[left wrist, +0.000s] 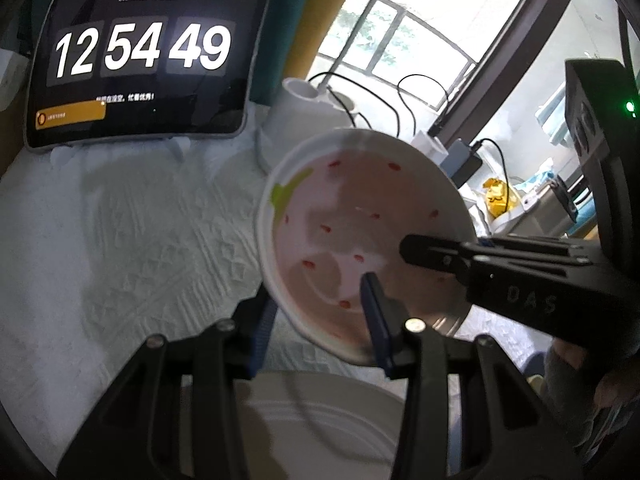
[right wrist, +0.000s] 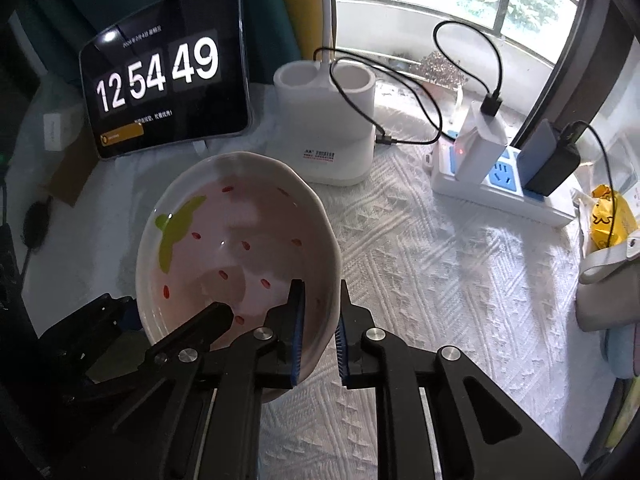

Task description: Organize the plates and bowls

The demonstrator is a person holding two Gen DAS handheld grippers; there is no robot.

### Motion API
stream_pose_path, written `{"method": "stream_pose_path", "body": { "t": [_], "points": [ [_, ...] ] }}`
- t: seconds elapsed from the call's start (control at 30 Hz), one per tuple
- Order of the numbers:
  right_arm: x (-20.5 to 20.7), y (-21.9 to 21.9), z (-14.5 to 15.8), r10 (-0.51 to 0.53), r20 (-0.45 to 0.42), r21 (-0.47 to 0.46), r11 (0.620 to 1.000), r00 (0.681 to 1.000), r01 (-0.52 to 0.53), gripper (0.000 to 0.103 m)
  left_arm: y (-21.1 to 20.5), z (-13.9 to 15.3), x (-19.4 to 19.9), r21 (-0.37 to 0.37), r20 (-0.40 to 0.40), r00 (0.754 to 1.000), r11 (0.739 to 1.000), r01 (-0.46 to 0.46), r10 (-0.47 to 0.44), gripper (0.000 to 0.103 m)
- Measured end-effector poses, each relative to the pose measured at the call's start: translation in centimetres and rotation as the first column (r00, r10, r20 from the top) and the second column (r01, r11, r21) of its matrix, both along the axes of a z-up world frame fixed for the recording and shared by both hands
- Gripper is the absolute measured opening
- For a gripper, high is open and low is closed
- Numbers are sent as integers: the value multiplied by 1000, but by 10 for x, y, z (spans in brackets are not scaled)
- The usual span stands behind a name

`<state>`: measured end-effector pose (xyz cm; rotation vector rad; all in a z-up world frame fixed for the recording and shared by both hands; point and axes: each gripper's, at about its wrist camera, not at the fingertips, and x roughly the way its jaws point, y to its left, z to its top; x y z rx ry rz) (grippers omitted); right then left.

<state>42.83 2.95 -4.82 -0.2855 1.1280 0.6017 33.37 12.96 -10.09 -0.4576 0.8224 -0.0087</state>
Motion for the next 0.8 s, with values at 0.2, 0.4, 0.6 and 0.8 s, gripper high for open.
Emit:
{"method": "stream_pose_path", "body": {
  "t": [0.2,0.4,0.6,0.8],
  "points": [
    [-13,-7,13,2,24,15,1000,1000,-2,15,-2,13,-12,24,48,999,1000,1,-2,43],
    [-30,-12,24,-3,49,25,1000,999,2,15,-8,19,-23,38,82,996,999,16,-19,43],
    [-43,-24,39,-23,87,41,999,996,20,15,-17,27,-30,19,100,994,999,46,-48,43],
    [-53,-34,54,-37,125,49,998,991,31,15,-22,40,-35,19,132,990,999,48,-50,43]
  ]
}}
